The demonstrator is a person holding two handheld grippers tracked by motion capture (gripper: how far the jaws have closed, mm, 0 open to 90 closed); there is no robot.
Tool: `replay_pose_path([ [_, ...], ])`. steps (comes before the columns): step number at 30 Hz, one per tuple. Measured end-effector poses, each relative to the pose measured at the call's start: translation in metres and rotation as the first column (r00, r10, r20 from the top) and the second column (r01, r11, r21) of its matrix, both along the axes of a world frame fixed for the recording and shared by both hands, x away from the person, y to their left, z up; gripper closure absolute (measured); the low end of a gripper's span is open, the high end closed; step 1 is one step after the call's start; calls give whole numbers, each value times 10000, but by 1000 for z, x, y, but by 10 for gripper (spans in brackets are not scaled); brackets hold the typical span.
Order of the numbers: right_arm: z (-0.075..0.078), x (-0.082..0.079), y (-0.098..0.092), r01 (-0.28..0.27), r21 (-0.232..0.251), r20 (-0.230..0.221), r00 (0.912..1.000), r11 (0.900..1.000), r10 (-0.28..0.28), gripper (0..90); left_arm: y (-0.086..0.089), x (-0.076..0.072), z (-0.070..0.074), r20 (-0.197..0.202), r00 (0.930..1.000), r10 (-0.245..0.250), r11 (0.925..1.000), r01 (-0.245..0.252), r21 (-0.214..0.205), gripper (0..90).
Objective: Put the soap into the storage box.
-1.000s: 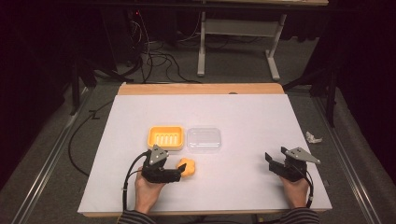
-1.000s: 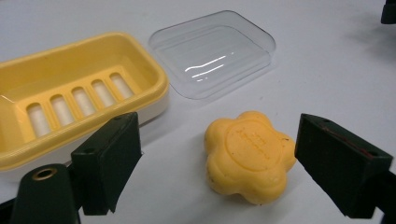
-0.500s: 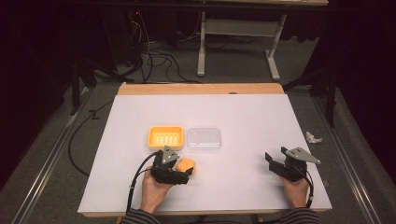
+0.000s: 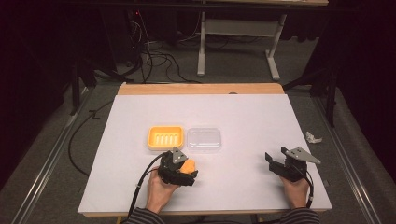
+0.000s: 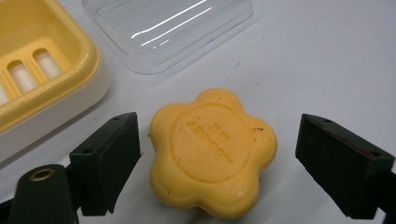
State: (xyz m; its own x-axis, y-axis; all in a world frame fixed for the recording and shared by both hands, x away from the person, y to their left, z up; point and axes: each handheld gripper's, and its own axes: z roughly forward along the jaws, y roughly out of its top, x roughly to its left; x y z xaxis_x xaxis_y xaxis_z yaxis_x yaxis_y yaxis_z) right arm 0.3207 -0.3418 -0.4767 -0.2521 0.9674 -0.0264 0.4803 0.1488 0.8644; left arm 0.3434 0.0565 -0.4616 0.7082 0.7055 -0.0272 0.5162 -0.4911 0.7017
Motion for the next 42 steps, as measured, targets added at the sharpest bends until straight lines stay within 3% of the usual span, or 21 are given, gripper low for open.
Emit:
replay_pose_path([
  [17, 0, 0, 0, 28, 40, -11, 10000, 10000, -28, 291, -8, 4, -8, -286, 9991, 311, 9977, -293, 611, 168],
  [24, 0, 0, 0, 4, -2, 15, 10000, 10000, -4, 291, -10, 2, -11, -65, 9991, 430, 9960, -423, 782, 241],
  [42, 0, 0, 0, 18, -1, 20, 10000, 10000, -18, 291, -8, 1, -10, -21, 9997, 245, 9978, -244, 624, 271],
])
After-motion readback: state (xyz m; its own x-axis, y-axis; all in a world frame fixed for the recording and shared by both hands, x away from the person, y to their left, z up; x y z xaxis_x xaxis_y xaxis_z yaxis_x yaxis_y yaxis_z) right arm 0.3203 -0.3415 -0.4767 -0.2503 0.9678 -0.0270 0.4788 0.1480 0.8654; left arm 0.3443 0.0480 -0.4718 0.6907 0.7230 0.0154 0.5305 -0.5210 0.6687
